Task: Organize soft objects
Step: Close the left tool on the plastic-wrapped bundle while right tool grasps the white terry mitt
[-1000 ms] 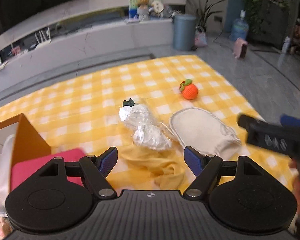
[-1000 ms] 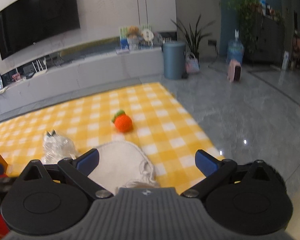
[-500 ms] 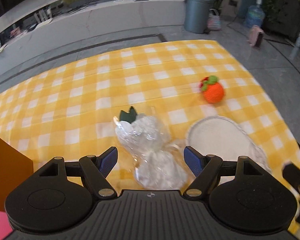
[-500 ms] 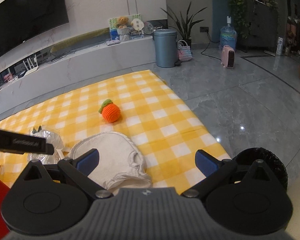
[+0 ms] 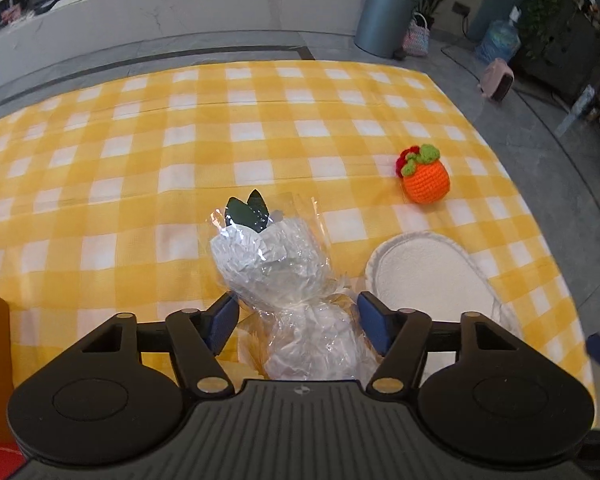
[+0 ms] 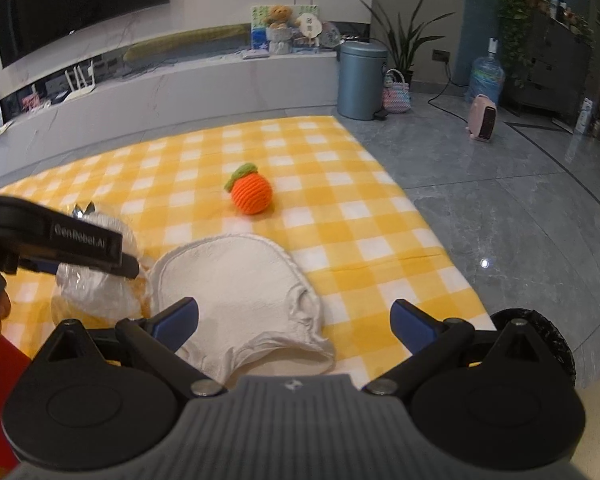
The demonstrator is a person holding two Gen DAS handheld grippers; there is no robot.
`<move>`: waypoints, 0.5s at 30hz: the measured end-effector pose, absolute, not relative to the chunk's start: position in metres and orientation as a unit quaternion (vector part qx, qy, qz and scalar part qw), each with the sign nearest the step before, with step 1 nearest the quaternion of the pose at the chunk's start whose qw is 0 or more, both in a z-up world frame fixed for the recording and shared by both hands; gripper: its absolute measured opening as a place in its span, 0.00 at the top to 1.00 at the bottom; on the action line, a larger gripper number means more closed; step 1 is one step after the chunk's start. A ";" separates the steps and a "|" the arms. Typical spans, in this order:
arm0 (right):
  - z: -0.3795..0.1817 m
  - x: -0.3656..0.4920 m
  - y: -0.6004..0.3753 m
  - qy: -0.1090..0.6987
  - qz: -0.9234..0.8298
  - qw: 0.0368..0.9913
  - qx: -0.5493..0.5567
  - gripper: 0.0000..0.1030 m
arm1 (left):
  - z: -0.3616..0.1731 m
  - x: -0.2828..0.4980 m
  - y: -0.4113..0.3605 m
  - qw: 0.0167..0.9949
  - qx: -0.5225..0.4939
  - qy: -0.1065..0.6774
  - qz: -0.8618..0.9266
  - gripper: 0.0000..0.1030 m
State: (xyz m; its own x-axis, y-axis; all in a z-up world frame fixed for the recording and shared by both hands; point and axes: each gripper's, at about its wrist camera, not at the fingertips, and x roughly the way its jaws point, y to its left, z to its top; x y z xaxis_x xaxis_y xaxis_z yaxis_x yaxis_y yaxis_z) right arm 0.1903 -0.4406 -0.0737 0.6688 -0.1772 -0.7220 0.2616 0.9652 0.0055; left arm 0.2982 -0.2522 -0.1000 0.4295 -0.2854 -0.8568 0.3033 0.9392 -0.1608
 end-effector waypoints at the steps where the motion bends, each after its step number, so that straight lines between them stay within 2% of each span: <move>1: -0.076 0.192 -0.439 0.393 -0.118 0.911 0.050 0.03 | -0.100 0.298 -0.251 0.846 0.004 0.503 -0.174 0.31; 15: -0.112 0.217 -0.399 0.428 -0.062 0.899 -0.072 0.03 | -0.099 0.296 -0.251 0.853 0.004 0.494 -0.170 0.33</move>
State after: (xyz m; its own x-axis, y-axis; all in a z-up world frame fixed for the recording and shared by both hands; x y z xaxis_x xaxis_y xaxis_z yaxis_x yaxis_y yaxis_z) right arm 0.2170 -0.3989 -0.1115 0.6254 -0.1731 -0.7608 0.0499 0.9820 -0.1824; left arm 0.2961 -0.2511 -0.0985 0.4540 -0.2865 -0.8437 0.2945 0.9419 -0.1614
